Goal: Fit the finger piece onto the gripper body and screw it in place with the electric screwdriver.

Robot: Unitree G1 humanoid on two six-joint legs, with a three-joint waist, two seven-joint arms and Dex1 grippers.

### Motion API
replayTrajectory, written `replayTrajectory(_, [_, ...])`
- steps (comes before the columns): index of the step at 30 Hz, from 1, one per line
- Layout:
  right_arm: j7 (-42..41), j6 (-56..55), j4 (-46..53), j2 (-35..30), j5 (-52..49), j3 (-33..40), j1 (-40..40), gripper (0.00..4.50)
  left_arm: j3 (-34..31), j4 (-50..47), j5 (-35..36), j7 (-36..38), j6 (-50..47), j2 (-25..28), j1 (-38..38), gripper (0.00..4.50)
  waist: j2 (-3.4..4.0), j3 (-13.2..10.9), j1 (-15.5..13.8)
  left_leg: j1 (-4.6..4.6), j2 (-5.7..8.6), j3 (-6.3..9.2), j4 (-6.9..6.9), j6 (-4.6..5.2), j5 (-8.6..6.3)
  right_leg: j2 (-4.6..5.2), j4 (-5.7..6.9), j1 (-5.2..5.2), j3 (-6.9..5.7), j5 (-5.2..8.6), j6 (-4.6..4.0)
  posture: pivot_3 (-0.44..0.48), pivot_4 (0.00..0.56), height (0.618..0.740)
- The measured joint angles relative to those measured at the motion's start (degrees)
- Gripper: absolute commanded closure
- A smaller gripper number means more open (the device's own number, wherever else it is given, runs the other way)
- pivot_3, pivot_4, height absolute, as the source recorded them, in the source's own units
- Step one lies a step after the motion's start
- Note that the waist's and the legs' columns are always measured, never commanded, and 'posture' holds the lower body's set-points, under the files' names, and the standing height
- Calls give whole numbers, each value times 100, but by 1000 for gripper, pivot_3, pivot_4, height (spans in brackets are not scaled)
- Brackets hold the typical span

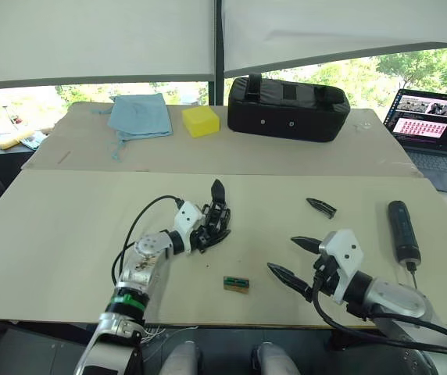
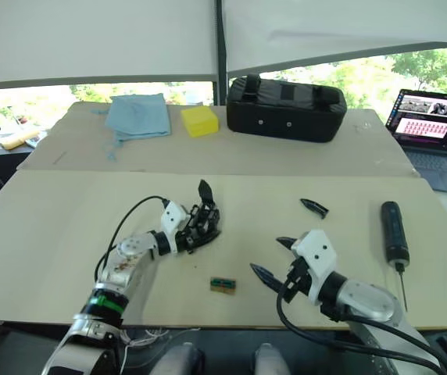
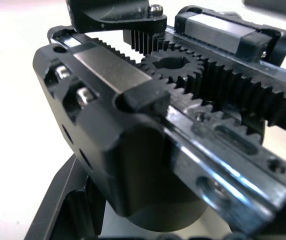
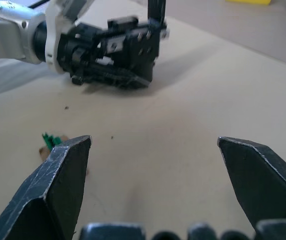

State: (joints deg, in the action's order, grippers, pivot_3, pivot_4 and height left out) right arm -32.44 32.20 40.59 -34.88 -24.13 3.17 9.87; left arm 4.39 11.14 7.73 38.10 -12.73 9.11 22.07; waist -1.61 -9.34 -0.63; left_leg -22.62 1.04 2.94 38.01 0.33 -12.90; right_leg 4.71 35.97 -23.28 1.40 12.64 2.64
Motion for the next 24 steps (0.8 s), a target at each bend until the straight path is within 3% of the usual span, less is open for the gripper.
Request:
replayTrajectory(5, [26,-1,75,5,28,22,107,0,183,-1059,-204,-1193,-768,-643,-349,2108,-1,-2,-4,3,3,-2,0,0,0,-4,-1,2,-1,20,35,0,150,740])
replayTrajectory(15, [156,-3,109,101,91,87,165,0,578,-701,-667,-1913,-838,-843,-317,2108,-1,-2,-2,2,2,-7,0,-1,0,-17,-5,1,0,16,24,0,150,740])
replayTrajectory(17, [291,-3,102,271,152,78,163,0,614,-648,-665,-1884,-830,-843,-290,937,0,-2,-3,3,1,-7,0,-1,0,-18,-4,2,-1,16,25,0,150,740])
replayTrajectory(19, [431,-33,85,354,283,20,165,0,621,-613,-632,-1775,-805,-786,-292,67,1,-1,-3,4,1,-7,0,-1,0,-17,-4,2,-1,16,25,0,150,740])
replayTrajectory(24, [657,-55,83,440,443,16,179,0,425,-682,-139,-1250,-976,-538,-299,67,3,0,0,8,0,-5,0,-1,0,-17,-4,3,0,16,24,0,150,740])
